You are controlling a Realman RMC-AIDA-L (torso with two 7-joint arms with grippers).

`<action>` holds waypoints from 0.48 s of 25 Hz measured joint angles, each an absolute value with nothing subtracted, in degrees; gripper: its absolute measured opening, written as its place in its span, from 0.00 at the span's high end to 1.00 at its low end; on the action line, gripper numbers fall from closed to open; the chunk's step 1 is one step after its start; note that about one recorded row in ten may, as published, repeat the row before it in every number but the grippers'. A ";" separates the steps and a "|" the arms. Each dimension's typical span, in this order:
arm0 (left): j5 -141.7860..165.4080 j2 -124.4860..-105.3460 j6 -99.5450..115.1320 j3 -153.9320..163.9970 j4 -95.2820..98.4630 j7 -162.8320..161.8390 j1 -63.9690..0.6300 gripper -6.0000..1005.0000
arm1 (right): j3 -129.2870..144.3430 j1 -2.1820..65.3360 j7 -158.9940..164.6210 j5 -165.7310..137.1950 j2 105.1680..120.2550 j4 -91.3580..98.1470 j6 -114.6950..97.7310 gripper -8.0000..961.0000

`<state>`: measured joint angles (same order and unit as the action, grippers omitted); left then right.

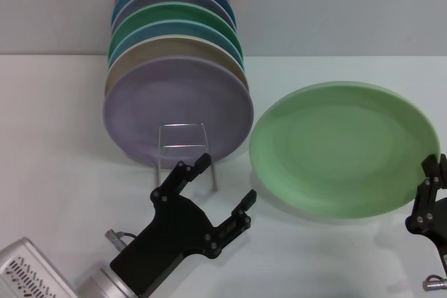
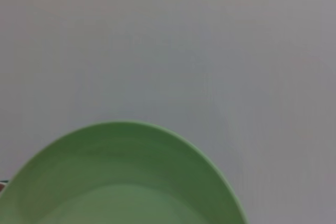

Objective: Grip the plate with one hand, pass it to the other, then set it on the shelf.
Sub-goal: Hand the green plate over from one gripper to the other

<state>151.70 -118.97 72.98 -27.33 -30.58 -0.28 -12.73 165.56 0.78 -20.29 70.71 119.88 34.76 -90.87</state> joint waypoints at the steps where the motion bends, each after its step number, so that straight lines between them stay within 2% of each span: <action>1: 151.70 -118.95 72.86 -27.22 -30.64 -0.36 -12.92 0.22 | 165.56 0.79 -20.51 70.70 119.88 34.83 -90.84 0.97; 12: 151.67 -118.91 68.64 -27.06 -32.11 -0.49 -14.51 0.22 | 165.60 0.41 -20.97 70.16 119.88 35.32 -90.28 0.97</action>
